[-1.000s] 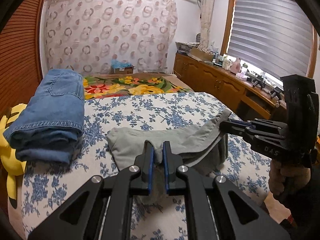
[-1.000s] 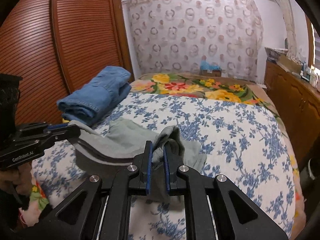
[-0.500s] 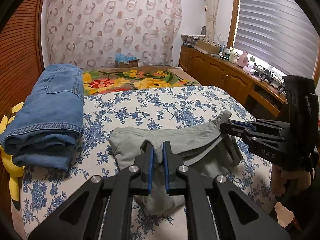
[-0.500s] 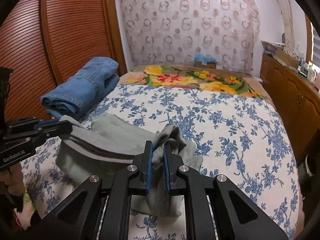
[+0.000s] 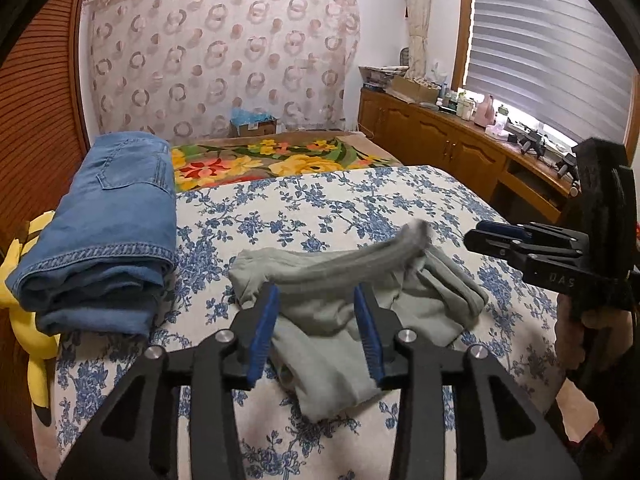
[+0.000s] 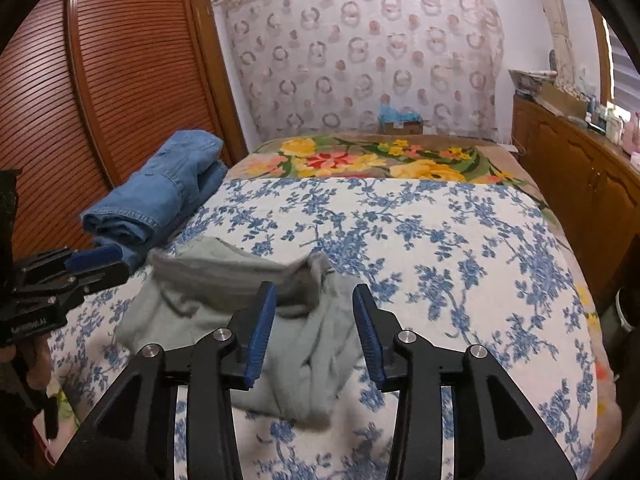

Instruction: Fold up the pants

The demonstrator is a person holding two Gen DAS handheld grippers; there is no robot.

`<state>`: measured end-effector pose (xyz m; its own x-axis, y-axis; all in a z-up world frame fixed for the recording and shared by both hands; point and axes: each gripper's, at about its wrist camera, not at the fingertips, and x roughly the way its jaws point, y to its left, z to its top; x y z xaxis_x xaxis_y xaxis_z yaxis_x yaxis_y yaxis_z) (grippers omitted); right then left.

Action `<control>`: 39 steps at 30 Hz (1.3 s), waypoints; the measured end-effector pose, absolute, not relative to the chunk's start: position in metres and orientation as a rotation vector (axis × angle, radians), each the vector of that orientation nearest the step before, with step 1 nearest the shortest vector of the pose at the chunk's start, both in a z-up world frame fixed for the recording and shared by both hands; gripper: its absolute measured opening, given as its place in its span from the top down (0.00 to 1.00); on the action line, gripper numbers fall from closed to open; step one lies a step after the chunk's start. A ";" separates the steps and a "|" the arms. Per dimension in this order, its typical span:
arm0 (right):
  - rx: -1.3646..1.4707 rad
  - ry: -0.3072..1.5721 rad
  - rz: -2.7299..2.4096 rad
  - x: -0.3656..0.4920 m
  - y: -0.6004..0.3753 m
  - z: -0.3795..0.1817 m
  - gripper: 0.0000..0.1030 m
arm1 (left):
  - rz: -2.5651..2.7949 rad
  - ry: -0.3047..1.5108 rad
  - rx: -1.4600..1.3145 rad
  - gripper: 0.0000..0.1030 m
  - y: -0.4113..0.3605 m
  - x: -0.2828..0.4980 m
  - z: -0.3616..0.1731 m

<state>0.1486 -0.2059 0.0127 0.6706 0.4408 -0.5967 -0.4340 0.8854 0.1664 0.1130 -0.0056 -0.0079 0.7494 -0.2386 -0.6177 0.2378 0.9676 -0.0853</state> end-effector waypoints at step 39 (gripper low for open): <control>-0.071 0.820 0.528 0.126 -0.219 -0.024 0.82 | -0.250 0.797 -0.036 0.62 0.003 0.089 -0.064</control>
<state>0.1258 -0.2194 -0.0239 0.5611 0.4215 -0.7124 -0.4748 0.8689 0.1400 0.0887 0.0032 -0.0643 0.6709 -0.2358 -0.7031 0.2088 0.9698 -0.1260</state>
